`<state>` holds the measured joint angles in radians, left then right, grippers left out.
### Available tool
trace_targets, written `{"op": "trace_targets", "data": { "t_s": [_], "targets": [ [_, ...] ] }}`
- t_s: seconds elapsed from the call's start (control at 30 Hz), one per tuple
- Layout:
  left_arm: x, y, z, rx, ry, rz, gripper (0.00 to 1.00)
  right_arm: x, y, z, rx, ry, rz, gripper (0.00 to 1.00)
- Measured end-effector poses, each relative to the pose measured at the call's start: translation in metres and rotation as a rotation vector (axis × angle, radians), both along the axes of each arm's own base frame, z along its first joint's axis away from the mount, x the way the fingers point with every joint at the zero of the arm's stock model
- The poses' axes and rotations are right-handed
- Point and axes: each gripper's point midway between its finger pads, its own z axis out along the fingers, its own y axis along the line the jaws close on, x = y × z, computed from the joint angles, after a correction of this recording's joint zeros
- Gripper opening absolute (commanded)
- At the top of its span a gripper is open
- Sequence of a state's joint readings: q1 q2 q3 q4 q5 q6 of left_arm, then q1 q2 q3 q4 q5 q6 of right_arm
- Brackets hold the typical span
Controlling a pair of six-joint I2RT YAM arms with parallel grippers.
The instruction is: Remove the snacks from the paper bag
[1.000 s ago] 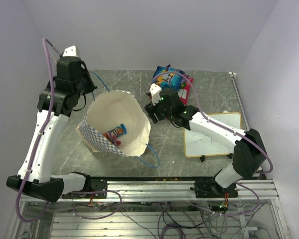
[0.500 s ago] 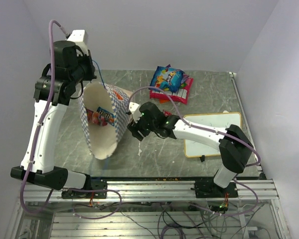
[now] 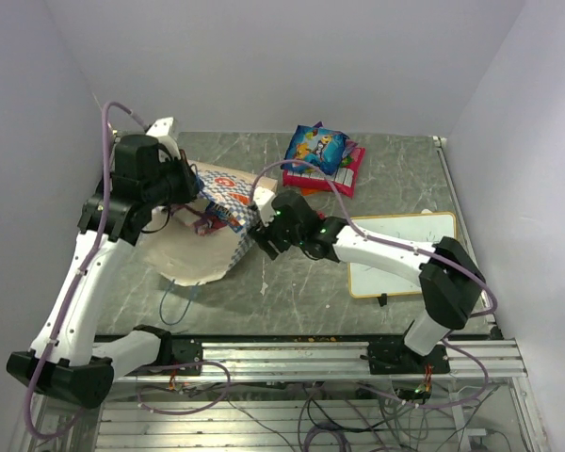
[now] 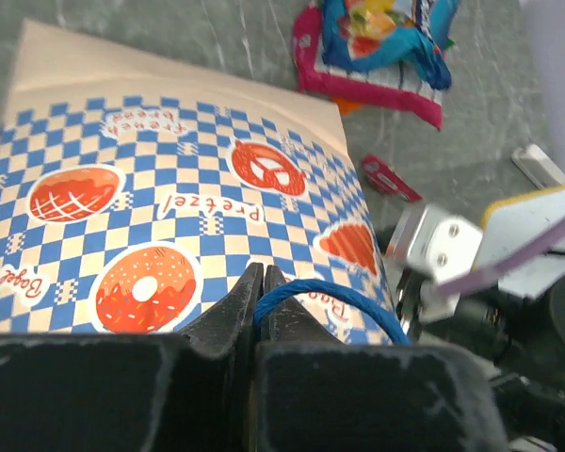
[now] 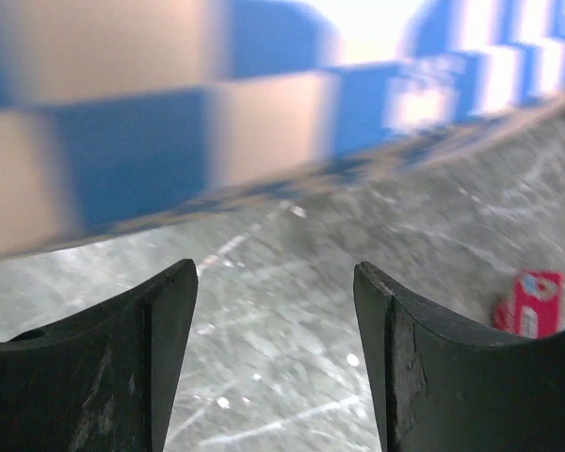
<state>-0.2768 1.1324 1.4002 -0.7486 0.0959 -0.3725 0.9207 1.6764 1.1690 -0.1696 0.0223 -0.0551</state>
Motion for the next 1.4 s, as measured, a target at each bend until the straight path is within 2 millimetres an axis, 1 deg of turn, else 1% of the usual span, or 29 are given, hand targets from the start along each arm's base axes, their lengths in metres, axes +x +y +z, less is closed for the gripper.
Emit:
{"op": "trace_targets", "data": {
  "t_s": [0.1, 0.2, 0.27, 0.4, 0.57, 0.67, 0.8, 0.87, 0.97, 1.03, 1.07, 1.13, 1.2, 1.27, 1.4],
  "targets": [
    [-0.014, -0.007, -0.010, -0.064, 0.041, -0.016, 0.07, 0.011, -0.024, 0.002, -0.020, -0.020, -0.057, 0.67],
    [-0.022, -0.017, -0.009, -0.126, 0.061, -0.049, 0.07, 0.020, -0.045, 0.011, -0.031, -0.052, -0.104, 0.67],
    [-0.024, -0.024, -0.003, -0.166, 0.059, -0.077, 0.07, 0.023, -0.054, 0.020, -0.032, -0.079, -0.119, 0.67],
    [-0.028, -0.039, 0.005, -0.240, 0.068, -0.131, 0.07, 0.022, -0.063, 0.040, -0.021, -0.140, -0.120, 0.67],
    [-0.035, -0.060, 0.015, -0.319, 0.076, -0.204, 0.07, 0.011, -0.076, 0.061, 0.015, -0.209, -0.091, 0.68],
    [-0.042, -0.070, 0.014, -0.334, 0.092, -0.240, 0.07, -0.001, -0.087, 0.073, 0.042, -0.251, -0.066, 0.69],
    [-0.045, -0.072, 0.007, -0.328, 0.116, -0.245, 0.07, -0.016, -0.099, 0.094, 0.087, -0.317, -0.029, 0.69],
    [-0.048, -0.070, 0.006, -0.320, 0.121, -0.237, 0.07, -0.029, -0.100, 0.103, 0.119, -0.342, 0.033, 0.69],
    [-0.051, -0.066, 0.002, -0.309, 0.137, -0.221, 0.07, -0.056, -0.090, 0.115, 0.173, -0.373, 0.173, 0.69],
    [-0.052, -0.065, -0.001, -0.303, 0.150, -0.213, 0.07, -0.080, -0.073, 0.121, 0.212, -0.398, 0.295, 0.68],
    [-0.052, -0.064, -0.003, -0.300, 0.157, -0.208, 0.07, -0.094, -0.063, 0.120, 0.228, -0.409, 0.371, 0.68],
    [-0.052, -0.063, -0.007, -0.294, 0.172, -0.199, 0.07, -0.121, -0.045, 0.109, 0.232, -0.432, 0.511, 0.68],
    [-0.052, -0.062, -0.009, -0.292, 0.181, -0.192, 0.07, -0.138, -0.026, 0.090, 0.207, -0.444, 0.618, 0.68],
    [-0.052, -0.062, -0.009, -0.293, 0.186, -0.186, 0.07, -0.142, -0.006, 0.067, 0.169, -0.453, 0.686, 0.67],
    [-0.054, -0.061, -0.012, -0.290, 0.202, -0.178, 0.07, -0.126, 0.022, 0.028, 0.100, -0.490, 0.727, 0.67]
  ]
}}
